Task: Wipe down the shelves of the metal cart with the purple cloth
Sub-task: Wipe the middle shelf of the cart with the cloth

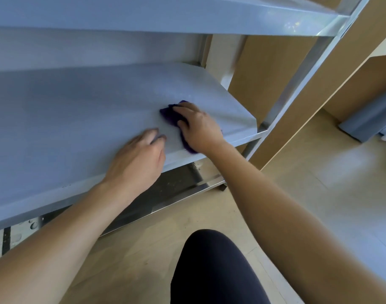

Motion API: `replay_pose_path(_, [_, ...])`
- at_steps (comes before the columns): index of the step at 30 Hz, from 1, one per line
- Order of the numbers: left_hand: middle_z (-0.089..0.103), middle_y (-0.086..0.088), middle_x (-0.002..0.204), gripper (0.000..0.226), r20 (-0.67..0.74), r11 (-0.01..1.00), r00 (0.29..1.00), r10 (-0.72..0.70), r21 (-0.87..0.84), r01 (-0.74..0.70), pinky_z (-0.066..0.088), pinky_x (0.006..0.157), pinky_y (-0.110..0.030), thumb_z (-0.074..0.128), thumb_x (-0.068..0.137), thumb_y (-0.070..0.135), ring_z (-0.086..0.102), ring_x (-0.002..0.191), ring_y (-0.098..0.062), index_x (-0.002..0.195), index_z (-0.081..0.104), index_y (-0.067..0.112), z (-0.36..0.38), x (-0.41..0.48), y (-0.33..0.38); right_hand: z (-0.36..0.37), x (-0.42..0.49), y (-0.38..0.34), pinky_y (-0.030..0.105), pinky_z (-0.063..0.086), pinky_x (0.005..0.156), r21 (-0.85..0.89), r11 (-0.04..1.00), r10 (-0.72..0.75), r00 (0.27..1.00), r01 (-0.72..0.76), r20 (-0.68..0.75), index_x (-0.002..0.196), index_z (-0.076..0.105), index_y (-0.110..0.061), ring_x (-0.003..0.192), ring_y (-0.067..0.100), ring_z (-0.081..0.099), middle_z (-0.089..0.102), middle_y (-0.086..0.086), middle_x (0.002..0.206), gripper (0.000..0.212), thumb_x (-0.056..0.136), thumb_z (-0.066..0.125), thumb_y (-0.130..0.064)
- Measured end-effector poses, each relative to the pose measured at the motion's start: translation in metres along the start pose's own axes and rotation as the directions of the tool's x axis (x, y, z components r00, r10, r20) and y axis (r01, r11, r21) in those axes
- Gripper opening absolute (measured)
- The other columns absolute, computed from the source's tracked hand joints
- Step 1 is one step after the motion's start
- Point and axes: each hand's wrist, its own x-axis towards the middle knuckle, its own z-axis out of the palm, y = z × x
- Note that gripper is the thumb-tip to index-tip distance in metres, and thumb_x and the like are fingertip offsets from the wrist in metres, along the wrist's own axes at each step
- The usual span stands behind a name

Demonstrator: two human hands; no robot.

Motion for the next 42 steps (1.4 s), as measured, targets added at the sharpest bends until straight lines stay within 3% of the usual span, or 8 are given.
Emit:
replay_pose_path(4, [0.051, 0.0, 0.139, 0.026, 0.032, 0.998, 0.999, -0.044, -0.038, 0.045, 0.054, 0.074, -0.043, 0.045, 0.095, 0.019, 0.061, 0.102, -0.034, 0.109, 0.064, 0.009, -0.002, 0.015, 0.007, 0.002, 0.004, 0.0, 0.032, 0.046, 0.092, 0.032, 0.999, 0.027, 0.999, -0.026, -0.032, 0.139, 0.053, -0.021, 0.123, 0.024, 0.052, 0.048, -0.001, 0.144, 0.042, 0.097, 0.049, -0.014])
replay_pose_path(10, [0.057, -0.006, 0.138, 0.029, 0.001, 0.991, 1.0, -0.015, -0.132, 0.015, 0.049, 0.091, -0.038, 0.047, 0.095, 0.013, 0.056, 0.121, -0.026, 0.116, 0.066, 0.003, 0.008, 0.018, 0.011, -0.032, 0.002, 0.063, 0.039, 0.049, 0.088, -0.05, 0.973, 0.22, 0.971, -0.225, -0.097, 0.139, 0.051, -0.03, 0.123, 0.025, 0.05, 0.05, -0.004, 0.142, 0.048, 0.096, 0.043, -0.011])
replay_pose_path(16, [0.053, -0.005, 0.142, 0.031, 0.008, 0.98, 1.0, -0.023, -0.197, 0.024, 0.042, 0.1, -0.034, 0.047, 0.096, 0.013, 0.047, 0.133, -0.021, 0.12, 0.065, 0.003, 0.01, 0.017, 0.011, -0.036, 0.002, 0.074, 0.032, 0.045, 0.08, -0.073, 0.921, 0.365, 0.913, -0.383, -0.185, 0.137, 0.053, -0.028, 0.126, 0.024, 0.049, 0.048, -0.005, 0.145, 0.049, 0.095, 0.039, -0.007])
replay_pose_path(21, [0.059, -0.006, 0.133, 0.026, -0.001, 0.989, 1.0, -0.014, -0.15, 0.014, 0.049, 0.084, -0.036, 0.048, 0.092, 0.011, 0.06, 0.112, -0.03, 0.106, 0.067, 0.001, 0.012, 0.017, 0.011, -0.005, 0.01, 0.02, 0.034, 0.046, 0.091, -0.074, 0.973, 0.213, 0.972, -0.22, -0.102, 0.138, 0.052, -0.029, 0.128, 0.022, 0.047, 0.044, -0.01, 0.148, 0.044, 0.097, 0.042, -0.014])
replay_pose_path(25, [0.057, -0.003, 0.133, 0.022, 0.018, 0.99, 0.999, -0.038, -0.139, 0.04, 0.049, 0.076, -0.038, 0.046, 0.091, 0.013, 0.061, 0.1, -0.034, 0.096, 0.066, 0.004, 0.009, 0.019, 0.012, 0.011, 0.015, -0.009, 0.036, 0.049, 0.085, -0.027, 0.996, 0.087, 0.995, -0.088, -0.056, 0.138, 0.052, -0.031, 0.129, 0.02, 0.046, 0.044, -0.012, 0.148, 0.044, 0.098, 0.042, -0.015])
replay_pose_path(30, [0.054, 0.001, 0.14, 0.03, 0.016, 0.987, 0.999, -0.034, -0.157, 0.036, 0.051, 0.085, -0.036, 0.048, 0.094, 0.019, 0.056, 0.121, -0.022, 0.116, 0.067, 0.012, 0.002, 0.015, 0.01, 0.002, 0.019, 0.012, 0.033, 0.043, 0.07, -0.084, 0.968, 0.226, 0.967, -0.237, -0.12, 0.139, 0.049, -0.033, 0.118, 0.027, 0.054, 0.048, -0.007, 0.144, 0.053, 0.094, 0.04, -0.007])
replay_pose_path(35, [0.051, 0.003, 0.143, 0.034, 0.03, 0.984, 0.993, -0.113, -0.138, 0.117, 0.044, 0.098, -0.034, 0.05, 0.095, 0.022, 0.042, 0.136, -0.014, 0.125, 0.063, 0.012, -0.009, 0.006, -0.008, -0.007, 0.021, 0.029, 0.033, 0.039, 0.071, -0.098, 0.928, 0.341, 0.927, -0.358, -0.156, 0.141, 0.048, -0.03, 0.122, 0.029, 0.049, 0.047, -0.001, 0.143, 0.058, 0.092, 0.038, -0.001])
replay_pose_path(42, [0.059, -0.002, 0.135, 0.029, -0.016, 0.986, 0.994, -0.111, -0.129, 0.108, 0.051, 0.089, -0.039, 0.056, 0.09, 0.017, 0.053, 0.128, -0.02, 0.114, 0.068, 0.006, -0.009, -0.002, -0.015, -0.007, 0.004, 0.01, 0.034, 0.046, 0.097, 0.063, 0.998, -0.03, 0.999, 0.029, 0.022, 0.136, 0.054, -0.028, 0.129, 0.018, 0.049, 0.049, -0.011, 0.145, 0.045, 0.094, 0.053, -0.013])
